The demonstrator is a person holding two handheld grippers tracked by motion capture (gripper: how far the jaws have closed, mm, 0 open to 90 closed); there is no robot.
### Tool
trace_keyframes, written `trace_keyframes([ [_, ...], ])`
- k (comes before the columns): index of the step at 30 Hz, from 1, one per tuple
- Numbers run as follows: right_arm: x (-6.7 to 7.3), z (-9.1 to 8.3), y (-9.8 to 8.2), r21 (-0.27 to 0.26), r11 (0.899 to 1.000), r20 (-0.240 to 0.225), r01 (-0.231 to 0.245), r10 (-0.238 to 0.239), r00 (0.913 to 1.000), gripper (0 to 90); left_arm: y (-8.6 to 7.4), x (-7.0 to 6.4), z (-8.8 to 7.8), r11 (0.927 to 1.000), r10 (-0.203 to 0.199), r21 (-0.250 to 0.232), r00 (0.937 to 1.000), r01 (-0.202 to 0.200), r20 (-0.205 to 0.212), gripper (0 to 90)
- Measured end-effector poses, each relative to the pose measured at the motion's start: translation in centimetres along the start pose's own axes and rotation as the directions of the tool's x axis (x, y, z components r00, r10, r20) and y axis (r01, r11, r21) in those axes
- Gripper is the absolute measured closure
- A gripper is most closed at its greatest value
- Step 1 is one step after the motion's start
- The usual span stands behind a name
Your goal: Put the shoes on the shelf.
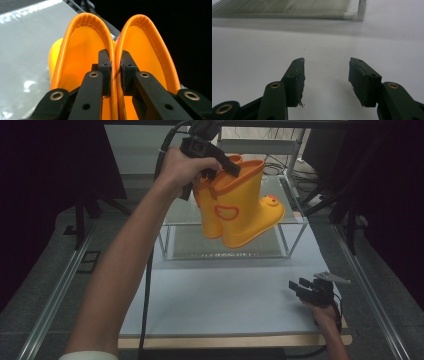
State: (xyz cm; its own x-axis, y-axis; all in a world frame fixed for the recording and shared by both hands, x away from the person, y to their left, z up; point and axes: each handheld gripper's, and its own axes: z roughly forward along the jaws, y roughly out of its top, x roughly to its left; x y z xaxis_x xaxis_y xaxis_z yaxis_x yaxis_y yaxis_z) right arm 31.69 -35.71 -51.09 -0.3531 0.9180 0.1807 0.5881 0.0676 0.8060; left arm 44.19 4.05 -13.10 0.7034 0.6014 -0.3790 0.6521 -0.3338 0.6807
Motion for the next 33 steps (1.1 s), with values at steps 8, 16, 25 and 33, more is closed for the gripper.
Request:
trace_keyframes([
  [8,0.3,0.0,0.0,-0.001,1.000,-0.004,0.010,-0.010,0.9999,46.5,2.4,3.6,1.1,0.9958,-0.079,-0.054,0.9942,0.075,-0.073,81.9],
  [16,0.8,0.1,0.0,0.006,1.000,-0.014,0.019,-0.019,0.9997,46.5,3.1,7.3,2.6,0.9846,-0.165,-0.088,0.9707,0.151,-0.175,81.8],
  [25,0.7,0.2,-0.1,0.011,1.000,-0.010,0.024,-0.024,0.9997,46.5,3.5,9.3,3.7,0.9628,-0.260,-0.144,0.9303,0.229,-0.259,81.7],
  [33,0.7,0.1,-0.1,0.009,1.000,-0.013,0.025,-0.025,0.9996,46.4,3.6,9.7,5.0,0.9579,-0.283,-0.127,0.9179,0.258,-0.278,80.4],
])
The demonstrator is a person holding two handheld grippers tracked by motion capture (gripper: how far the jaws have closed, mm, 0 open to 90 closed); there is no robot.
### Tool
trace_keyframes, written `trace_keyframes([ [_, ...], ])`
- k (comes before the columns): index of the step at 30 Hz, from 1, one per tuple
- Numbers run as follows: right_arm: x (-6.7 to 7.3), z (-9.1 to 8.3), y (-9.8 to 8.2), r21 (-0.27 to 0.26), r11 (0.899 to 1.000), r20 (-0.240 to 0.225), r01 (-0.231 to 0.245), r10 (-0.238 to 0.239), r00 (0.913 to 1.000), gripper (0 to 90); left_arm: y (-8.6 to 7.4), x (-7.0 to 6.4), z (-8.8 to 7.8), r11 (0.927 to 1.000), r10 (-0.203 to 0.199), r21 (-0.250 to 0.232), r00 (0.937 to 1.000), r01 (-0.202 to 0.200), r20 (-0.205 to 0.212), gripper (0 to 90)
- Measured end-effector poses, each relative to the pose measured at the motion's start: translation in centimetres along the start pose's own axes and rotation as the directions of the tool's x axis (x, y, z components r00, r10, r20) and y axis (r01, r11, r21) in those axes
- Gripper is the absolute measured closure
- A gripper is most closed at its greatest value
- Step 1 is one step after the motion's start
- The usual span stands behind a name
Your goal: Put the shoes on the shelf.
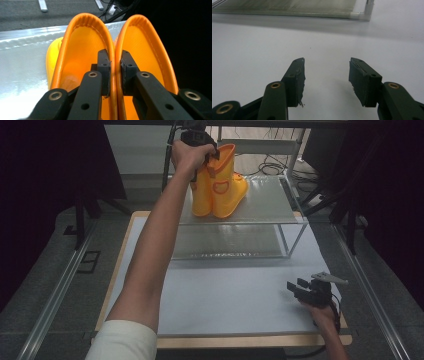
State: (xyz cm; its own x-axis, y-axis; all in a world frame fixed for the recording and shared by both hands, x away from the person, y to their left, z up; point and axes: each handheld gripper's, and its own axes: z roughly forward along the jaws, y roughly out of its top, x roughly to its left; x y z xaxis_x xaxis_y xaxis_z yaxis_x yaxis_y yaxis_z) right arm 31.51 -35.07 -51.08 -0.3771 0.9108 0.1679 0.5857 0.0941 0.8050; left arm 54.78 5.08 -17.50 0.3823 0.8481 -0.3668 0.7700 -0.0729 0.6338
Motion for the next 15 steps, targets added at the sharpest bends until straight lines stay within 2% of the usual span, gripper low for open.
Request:
trace_keyframes([
  [1,0.0,0.0,0.0,0.000,1.000,0.000,0.001,-0.001,1.0000,46.4,0.0,0.1,0.0,0.9999,0.003,-0.011,1.0000,-0.003,0.004,79.4],
  [4,0.0,-0.1,0.0,-0.003,1.000,0.000,0.002,-0.002,1.0000,46.3,0.2,0.2,-1.3,0.9939,-0.024,-0.106,0.9987,0.029,0.046,79.7],
  [5,0.0,-0.1,0.0,-0.002,1.000,0.000,0.000,0.000,1.0000,46.3,0.4,0.2,-1.9,0.9930,-0.022,-0.115,0.9982,0.028,0.055,76.7],
  [6,0.0,-0.1,0.0,-0.004,1.000,0.000,0.001,-0.001,1.0000,46.2,0.5,-0.1,-2.6,0.9925,-0.006,-0.122,0.9988,0.012,0.049,75.0],
  [11,0.2,-0.1,0.0,-0.002,1.000,0.000,0.005,-0.005,1.0000,46.2,-0.2,-0.6,-4.1,0.9915,0.055,-0.121,0.9976,-0.049,0.043,72.4],
  [15,0.3,-0.2,0.0,-0.003,1.000,0.002,0.010,-0.010,1.0000,46.2,-1.5,-0.2,-4.8,0.9883,0.121,-0.100,0.9916,-0.115,0.048,73.5],
])
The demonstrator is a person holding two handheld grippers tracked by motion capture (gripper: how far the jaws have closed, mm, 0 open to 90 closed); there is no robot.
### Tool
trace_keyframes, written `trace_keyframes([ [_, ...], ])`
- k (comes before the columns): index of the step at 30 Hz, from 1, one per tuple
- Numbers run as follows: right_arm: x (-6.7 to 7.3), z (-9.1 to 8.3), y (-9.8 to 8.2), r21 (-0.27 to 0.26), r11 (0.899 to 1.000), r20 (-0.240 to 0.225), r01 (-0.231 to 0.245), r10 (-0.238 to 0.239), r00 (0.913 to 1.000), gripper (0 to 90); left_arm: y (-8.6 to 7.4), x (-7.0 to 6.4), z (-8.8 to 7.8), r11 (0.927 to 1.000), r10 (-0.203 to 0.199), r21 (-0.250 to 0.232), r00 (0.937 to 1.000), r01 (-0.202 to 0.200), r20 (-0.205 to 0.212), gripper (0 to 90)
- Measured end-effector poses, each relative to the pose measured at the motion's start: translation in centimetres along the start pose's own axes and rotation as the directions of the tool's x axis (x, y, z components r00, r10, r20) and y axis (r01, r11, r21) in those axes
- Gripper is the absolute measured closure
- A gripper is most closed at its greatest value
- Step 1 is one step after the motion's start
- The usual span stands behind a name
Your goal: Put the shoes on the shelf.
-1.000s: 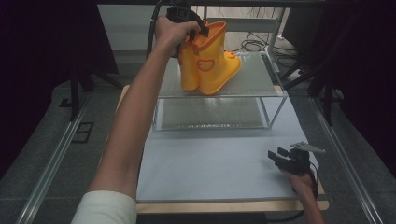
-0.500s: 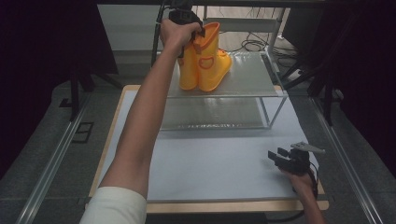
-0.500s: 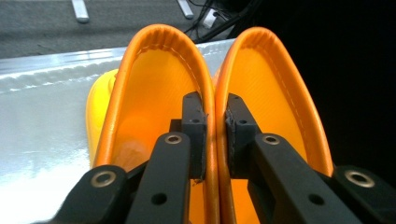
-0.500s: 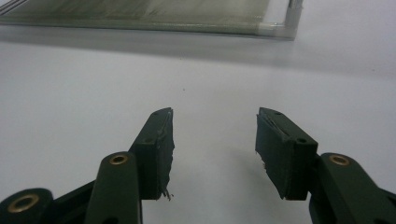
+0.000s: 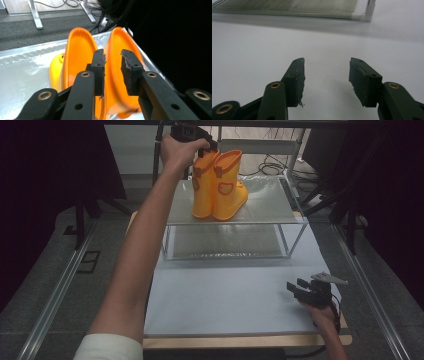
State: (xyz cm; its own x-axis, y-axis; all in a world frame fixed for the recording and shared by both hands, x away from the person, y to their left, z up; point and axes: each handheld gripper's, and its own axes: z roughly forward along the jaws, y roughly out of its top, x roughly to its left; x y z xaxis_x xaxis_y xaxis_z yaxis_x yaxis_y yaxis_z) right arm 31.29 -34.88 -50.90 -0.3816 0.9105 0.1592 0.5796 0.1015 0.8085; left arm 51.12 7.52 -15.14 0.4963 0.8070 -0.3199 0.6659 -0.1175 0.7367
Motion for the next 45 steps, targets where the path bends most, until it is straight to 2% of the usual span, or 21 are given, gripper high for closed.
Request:
trace_keyframes([
  [2,0.1,0.0,0.0,-0.002,1.000,0.000,0.003,-0.003,1.0000,46.2,-0.6,0.2,-0.5,0.9996,0.026,0.011,0.9995,-0.026,0.017,76.3],
  [10,0.2,0.2,0.0,0.009,1.000,0.001,0.008,-0.008,1.0000,46.1,-2.9,1.1,-2.5,0.9968,0.071,0.033,0.9967,-0.073,0.038,83.8],
  [15,0.3,0.4,0.0,0.015,1.000,0.002,0.019,-0.019,0.9998,46.1,-4.3,1.6,-4.2,0.9969,0.076,0.019,0.9960,-0.077,0.047,88.6],
  [22,0.5,0.5,0.0,0.018,1.000,0.000,0.024,-0.024,0.9997,46.1,-6.0,2.3,-5.8,0.9949,0.093,0.033,0.9941,-0.095,0.054,89.7],
  [27,0.5,0.6,0.0,0.019,0.999,0.002,0.026,-0.026,0.9997,46.2,-7.3,3.4,-6.2,0.9934,0.104,0.046,0.9942,-0.105,0.030,89.7],
  [31,0.7,0.6,0.0,0.024,0.999,0.002,0.031,-0.031,0.9995,46.1,-8.7,4.9,-5.2,0.9941,0.083,0.069,0.9965,-0.084,0.010,89.7],
  [37,0.7,0.9,0.0,0.036,0.999,0.001,0.039,-0.039,0.9992,46.0,-10.8,6.8,-2.4,0.9925,0.065,0.105,0.9978,-0.063,-0.014,89.8],
  [40,0.8,0.8,0.0,0.038,0.998,-0.001,0.042,-0.042,0.9991,46.0,-11.4,7.3,-1.1,0.9896,0.068,0.128,0.9975,-0.065,-0.018,89.8],
  [45,0.8,0.9,-0.1,0.041,0.998,-0.002,0.039,-0.039,0.9992,45.9,-12.1,7.8,1.5,0.9842,0.079,0.163,0.9953,-0.069,-0.055,89.8],
])
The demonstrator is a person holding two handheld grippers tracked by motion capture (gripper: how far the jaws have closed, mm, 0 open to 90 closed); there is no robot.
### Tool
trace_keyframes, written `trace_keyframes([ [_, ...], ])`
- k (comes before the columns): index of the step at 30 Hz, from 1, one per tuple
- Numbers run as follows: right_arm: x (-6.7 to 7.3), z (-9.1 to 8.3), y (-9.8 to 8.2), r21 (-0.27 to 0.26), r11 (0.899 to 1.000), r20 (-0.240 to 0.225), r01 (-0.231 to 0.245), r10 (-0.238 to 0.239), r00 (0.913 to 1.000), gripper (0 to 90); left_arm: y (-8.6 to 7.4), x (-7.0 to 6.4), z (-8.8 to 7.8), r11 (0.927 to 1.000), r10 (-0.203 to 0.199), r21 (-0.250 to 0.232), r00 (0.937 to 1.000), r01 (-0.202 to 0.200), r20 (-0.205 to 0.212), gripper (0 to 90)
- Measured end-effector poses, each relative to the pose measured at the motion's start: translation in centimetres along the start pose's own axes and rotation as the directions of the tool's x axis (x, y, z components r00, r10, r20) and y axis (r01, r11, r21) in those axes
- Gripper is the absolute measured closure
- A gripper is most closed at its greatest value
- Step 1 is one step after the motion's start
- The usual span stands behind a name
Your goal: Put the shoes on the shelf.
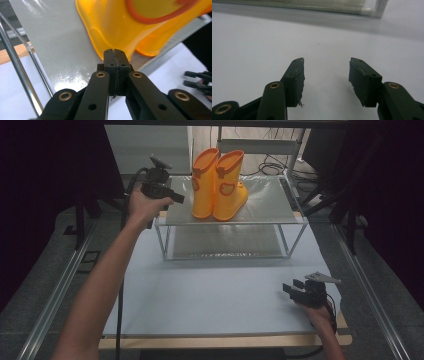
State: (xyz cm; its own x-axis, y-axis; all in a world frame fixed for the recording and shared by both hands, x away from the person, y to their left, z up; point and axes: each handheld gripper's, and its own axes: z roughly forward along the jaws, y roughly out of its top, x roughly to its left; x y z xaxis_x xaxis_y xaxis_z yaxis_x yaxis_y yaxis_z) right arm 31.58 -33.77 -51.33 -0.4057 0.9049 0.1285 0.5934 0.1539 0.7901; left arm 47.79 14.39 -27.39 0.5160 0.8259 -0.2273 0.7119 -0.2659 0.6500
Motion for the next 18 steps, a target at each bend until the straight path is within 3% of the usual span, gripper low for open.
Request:
trace_keyframes([
  [9,-0.3,-0.1,-0.1,0.001,1.000,0.009,-0.010,0.010,0.9999,46.0,0.0,-0.6,5.1,0.9990,-0.012,0.042,0.9970,0.015,-0.076,89.7],
  [14,-0.4,-0.2,-0.2,-0.001,1.000,0.013,-0.012,0.012,0.9998,46.1,0.2,-1.0,5.3,0.9993,-0.025,0.028,0.9989,0.026,-0.038,89.9],
  [18,-0.2,-0.2,-0.1,-0.002,1.000,0.012,-0.008,0.009,0.9999,46.1,0.3,-1.4,5.4,0.9993,-0.029,0.021,0.9981,0.030,-0.055,90.0],
])
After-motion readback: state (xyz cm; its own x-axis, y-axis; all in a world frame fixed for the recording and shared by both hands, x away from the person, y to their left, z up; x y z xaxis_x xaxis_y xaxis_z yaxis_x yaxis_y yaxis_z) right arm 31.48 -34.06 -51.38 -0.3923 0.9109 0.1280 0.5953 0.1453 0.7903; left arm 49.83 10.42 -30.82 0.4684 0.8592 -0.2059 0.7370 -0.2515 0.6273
